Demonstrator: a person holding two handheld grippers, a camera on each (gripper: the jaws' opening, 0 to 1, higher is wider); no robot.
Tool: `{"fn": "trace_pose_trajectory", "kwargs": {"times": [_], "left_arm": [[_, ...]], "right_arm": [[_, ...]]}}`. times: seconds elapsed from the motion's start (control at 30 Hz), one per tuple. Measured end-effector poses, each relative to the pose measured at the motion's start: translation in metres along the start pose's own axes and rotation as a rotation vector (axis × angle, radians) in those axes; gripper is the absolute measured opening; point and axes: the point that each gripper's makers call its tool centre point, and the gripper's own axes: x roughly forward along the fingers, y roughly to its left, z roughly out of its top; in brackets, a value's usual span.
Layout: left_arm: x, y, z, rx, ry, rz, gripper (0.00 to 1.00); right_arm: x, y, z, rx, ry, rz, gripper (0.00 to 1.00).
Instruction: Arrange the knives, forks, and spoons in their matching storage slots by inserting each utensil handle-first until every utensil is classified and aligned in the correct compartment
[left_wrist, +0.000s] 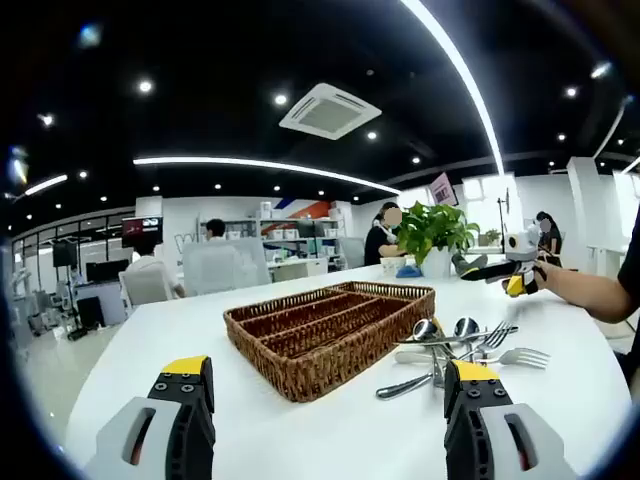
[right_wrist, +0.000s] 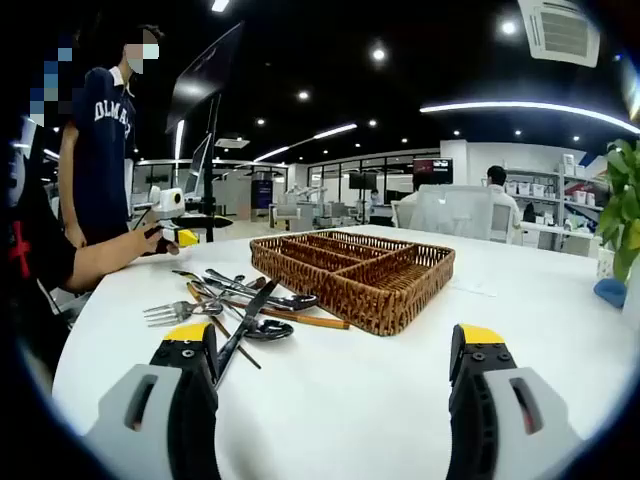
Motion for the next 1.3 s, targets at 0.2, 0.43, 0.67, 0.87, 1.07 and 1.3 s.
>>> {"fn": "trace_pose_trajectory", "kwargs": {"times": [0.2, 0.43, 0.67, 0.87, 1.07, 1.3], "left_arm": [[-0.002, 0.0, -0.003, 0.017, 0.014, -0.011, 1.0], [-0.012, 0.005, -0.005, 0.03, 0.034, -0.025, 1.0], [-0.008, -0.003, -0.012, 0.04, 0.054, -0.051, 1.0], [-0.005, -0.009, -0.014, 0.029, 0.065, -0.068, 1.0], [-0.006, -0.002, -0.016, 0.023, 0.064, -0.045, 1.0], [-0.005, -0.002, -0.016, 0.025, 0.065, -0.041, 1.0]], "right_arm": [[-0.004, -0.003, -0.005, 0.019, 0.016, 0.011, 0.99], [-0.008, -0.003, 0.002, 0.028, -0.01, 0.006, 0.99], [-0.005, 0.007, 0.001, -0.02, -0.009, -0.021, 0.99], [-0.006, 0.0, 0.0, 0.008, -0.011, -0.033, 0.99], [-0.004, -0.004, -0.004, 0.015, 0.006, -0.051, 0.99], [-0.004, -0.007, -0.005, 0.027, 0.011, -0.063, 0.99]]}}
